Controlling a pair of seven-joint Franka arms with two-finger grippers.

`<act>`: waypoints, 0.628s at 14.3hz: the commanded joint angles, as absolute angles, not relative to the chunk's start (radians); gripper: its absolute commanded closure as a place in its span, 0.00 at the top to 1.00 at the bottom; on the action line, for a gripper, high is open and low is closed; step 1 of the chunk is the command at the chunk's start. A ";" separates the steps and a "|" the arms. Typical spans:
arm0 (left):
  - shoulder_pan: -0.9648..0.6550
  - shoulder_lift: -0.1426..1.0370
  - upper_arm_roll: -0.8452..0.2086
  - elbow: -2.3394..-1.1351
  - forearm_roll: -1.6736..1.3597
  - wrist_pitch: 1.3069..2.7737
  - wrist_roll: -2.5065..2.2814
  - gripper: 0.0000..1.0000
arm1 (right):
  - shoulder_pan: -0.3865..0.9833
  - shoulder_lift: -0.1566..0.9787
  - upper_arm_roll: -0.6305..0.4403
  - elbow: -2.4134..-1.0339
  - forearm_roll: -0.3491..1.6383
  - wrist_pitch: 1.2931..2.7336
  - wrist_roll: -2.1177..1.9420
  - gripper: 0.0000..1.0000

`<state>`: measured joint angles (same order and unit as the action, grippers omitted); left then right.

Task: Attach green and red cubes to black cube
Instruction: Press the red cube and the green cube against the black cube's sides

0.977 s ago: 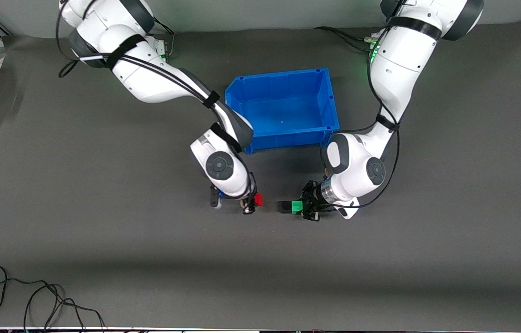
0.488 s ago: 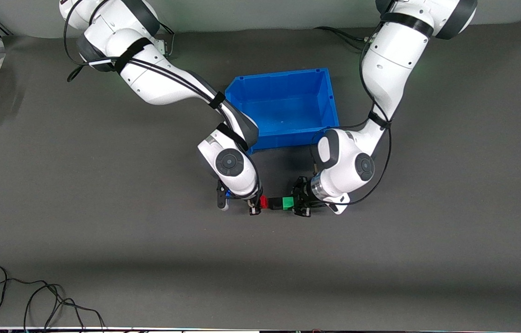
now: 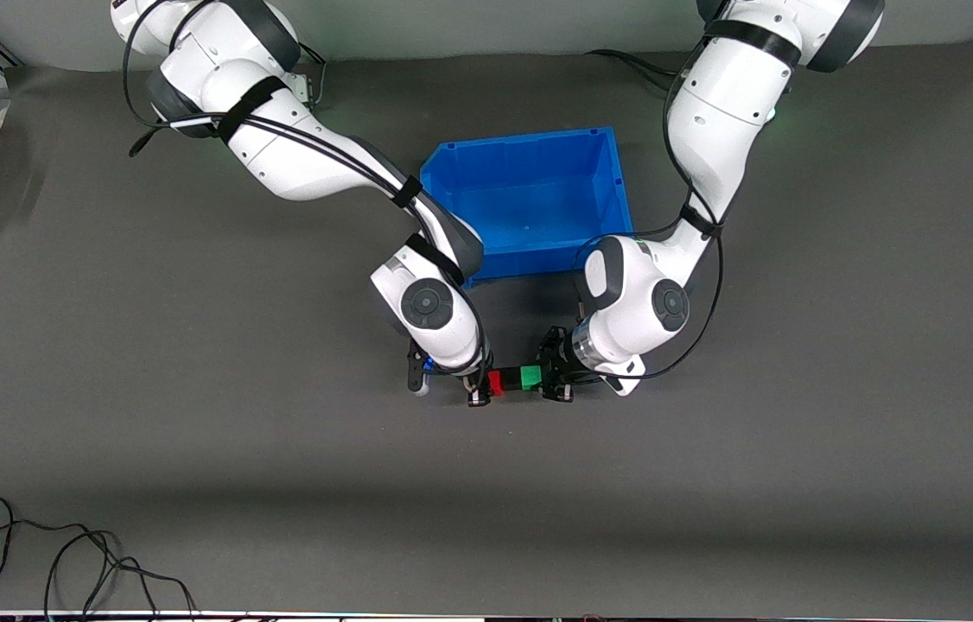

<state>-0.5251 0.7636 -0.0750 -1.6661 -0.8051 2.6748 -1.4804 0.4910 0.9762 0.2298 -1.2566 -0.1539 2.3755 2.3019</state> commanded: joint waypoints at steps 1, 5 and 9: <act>-0.545 0.767 -0.055 -1.660 -0.801 2.678 -1.500 1.00 | 0.500 0.997 0.229 -1.226 -0.173 2.382 2.339 0.50; -0.499 0.743 -0.028 -1.667 -0.755 2.631 -1.494 1.00 | 0.492 0.910 0.221 -1.307 -0.178 2.376 2.306 1.00; -0.361 0.669 0.002 -1.667 -0.625 2.410 -1.407 1.00 | 0.408 0.607 0.216 -1.566 -0.183 2.394 2.122 1.00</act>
